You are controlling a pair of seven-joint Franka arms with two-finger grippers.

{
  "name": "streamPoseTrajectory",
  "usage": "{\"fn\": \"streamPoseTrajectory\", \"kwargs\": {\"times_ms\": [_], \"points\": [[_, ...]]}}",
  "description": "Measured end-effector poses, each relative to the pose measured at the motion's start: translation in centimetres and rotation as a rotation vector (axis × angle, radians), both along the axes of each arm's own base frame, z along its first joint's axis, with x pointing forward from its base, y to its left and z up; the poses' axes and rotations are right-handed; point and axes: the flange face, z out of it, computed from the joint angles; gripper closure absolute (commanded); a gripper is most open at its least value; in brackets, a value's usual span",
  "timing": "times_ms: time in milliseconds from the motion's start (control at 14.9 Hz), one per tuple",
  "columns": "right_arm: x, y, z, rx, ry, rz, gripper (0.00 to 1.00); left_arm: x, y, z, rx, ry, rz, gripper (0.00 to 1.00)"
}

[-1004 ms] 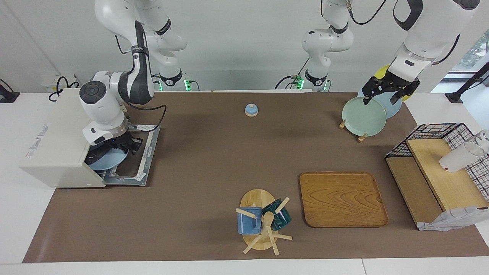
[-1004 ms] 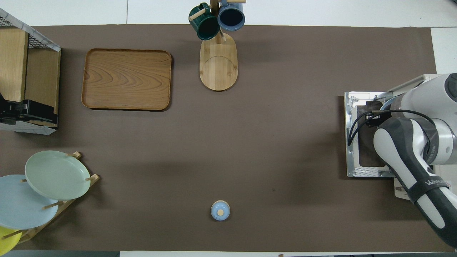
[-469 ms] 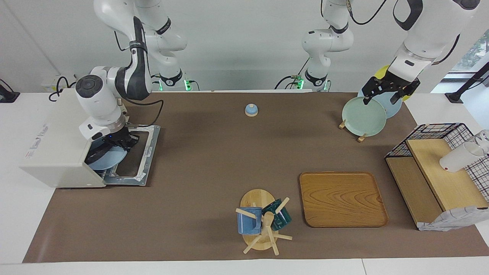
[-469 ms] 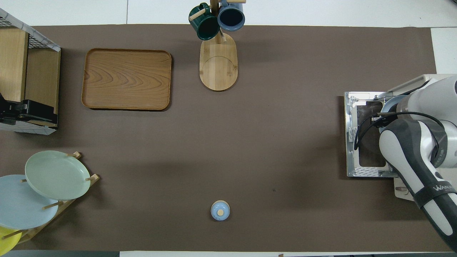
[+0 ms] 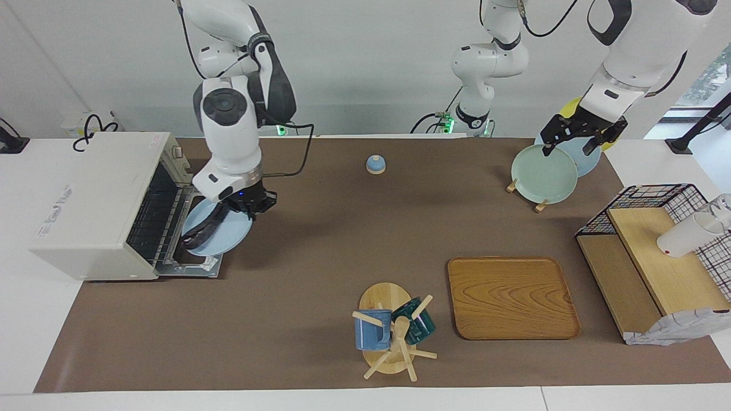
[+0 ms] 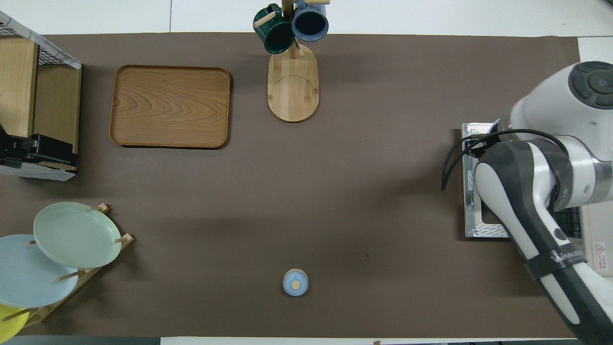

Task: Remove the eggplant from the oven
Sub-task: 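Carry the eggplant out of the oven toward the blue plate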

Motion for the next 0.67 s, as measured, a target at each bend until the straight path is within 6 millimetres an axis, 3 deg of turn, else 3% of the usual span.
{"fn": "streamPoseTrajectory", "kwargs": {"times_ms": [335,535,669], "points": [[-1.6,13.3,-0.3,0.013,-0.052,-0.086,1.00,0.1,0.1,0.0,0.000,-0.004,0.002,0.00],[-1.5,22.4,-3.1,0.025,-0.059,-0.167,1.00,0.4,0.1,0.2,-0.002,-0.030,0.005,0.00],[-1.7,27.3,-5.7,0.082,-0.065,-0.229,1.00,0.6,0.1,0.2,-0.003,-0.047,0.010,0.00]]}}
